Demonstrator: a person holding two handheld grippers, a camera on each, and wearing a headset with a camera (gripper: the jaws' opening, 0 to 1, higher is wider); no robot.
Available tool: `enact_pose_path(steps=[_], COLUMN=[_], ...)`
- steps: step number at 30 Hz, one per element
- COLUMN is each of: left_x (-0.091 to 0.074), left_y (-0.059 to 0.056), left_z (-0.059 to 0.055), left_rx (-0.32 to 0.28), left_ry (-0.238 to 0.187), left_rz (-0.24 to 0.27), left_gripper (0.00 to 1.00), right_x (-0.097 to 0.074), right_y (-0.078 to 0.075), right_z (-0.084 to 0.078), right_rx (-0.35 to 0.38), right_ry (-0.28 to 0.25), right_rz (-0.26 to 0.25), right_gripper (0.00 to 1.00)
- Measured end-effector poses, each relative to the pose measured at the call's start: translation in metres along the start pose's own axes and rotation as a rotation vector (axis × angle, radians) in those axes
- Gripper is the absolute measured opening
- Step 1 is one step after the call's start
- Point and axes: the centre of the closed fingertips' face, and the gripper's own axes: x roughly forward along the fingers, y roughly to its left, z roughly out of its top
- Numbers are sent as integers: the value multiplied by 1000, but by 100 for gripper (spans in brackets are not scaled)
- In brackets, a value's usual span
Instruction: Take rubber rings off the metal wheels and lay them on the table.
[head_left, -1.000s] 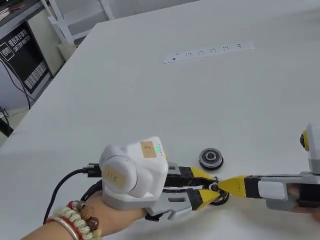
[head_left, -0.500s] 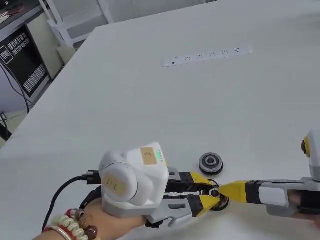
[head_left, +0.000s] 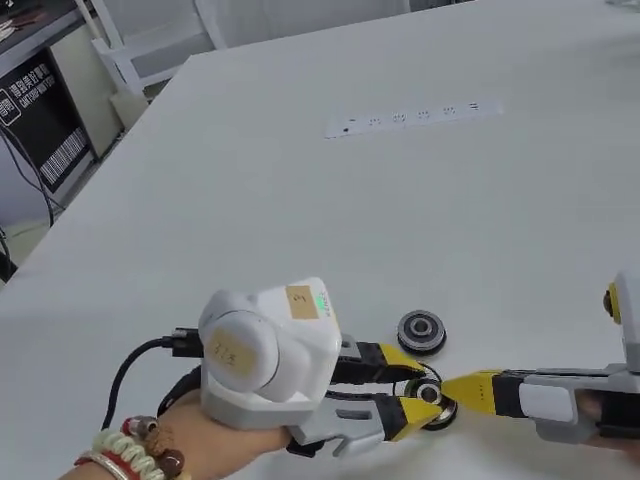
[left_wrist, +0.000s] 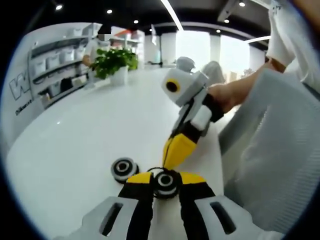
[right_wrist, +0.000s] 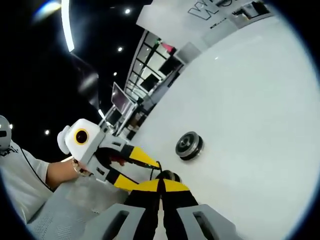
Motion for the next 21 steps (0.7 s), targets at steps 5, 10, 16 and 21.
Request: enact_pose_path(steps=[5,10,16,21], left_x=[-9,-20,-43,-68], left_y=[-3,-12,-22,-15], left_z=[23,39,69,72], left_rx=[18,60,61,43], left_ry=[-41,-63,-133,-137], left_rz=[-7,-21,-51,7], left_gripper=[28,35,41,45], right_x=[-9,-20,-38,-52], right_y=[3,14,29,45], right_z=[2,2,6,14], right_rx=[10,-1,-18,-31], right_ry=[-20,-37,-60,-103], right_rz=[-28,-48,-69,-64], right_gripper=[0,0,0,0])
